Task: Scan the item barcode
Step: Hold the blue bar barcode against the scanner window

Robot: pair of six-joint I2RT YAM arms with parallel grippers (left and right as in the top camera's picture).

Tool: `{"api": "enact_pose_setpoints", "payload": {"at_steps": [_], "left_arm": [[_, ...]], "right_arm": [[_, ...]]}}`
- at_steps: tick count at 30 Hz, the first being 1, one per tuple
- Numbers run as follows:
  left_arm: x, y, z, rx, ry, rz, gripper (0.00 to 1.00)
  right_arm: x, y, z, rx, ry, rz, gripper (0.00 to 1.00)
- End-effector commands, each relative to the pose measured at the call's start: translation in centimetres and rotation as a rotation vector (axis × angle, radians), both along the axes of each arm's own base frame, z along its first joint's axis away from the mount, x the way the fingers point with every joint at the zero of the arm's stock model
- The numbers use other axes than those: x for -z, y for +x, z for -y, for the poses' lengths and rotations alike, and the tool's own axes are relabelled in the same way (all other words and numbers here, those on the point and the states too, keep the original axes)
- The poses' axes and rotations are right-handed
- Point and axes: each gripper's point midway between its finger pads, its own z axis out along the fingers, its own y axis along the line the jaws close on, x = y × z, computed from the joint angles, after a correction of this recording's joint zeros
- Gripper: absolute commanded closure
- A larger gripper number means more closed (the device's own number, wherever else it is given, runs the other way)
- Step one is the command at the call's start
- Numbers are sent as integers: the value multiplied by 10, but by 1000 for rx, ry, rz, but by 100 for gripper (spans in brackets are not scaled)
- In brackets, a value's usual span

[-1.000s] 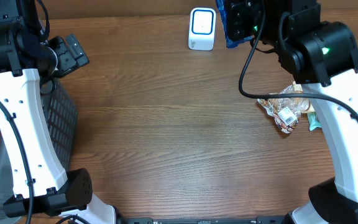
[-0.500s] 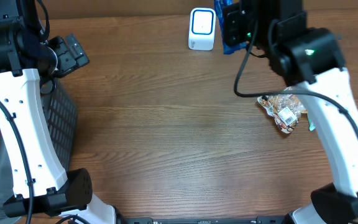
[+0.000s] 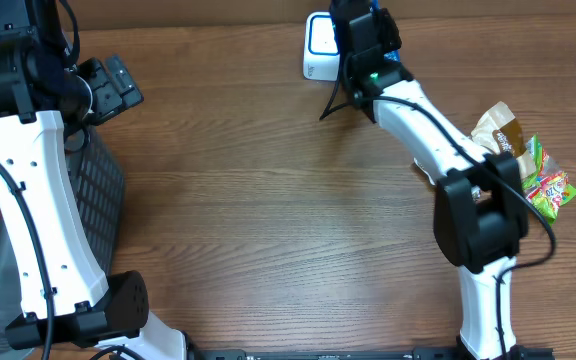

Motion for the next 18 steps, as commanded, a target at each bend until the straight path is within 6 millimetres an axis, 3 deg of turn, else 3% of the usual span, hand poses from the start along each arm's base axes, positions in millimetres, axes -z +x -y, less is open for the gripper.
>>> {"api": "enact_pose_setpoints", "payload": {"at_steps": [1,5,8,18], "left_arm": [[3,2,3,13,-1,-11,0],[3,2,3,13,-1,-11,0],[3,2,3,13,-1,-11,0],[3,2,3,13,-1,-11,0]], "right_arm": [[-17,8,9,1,-279,17,96],[-6,18,3,-42,-385,17,96],[7,26,-13,-136,-381,23,96],[21,41,-51,-352,-466,83,96]]}}
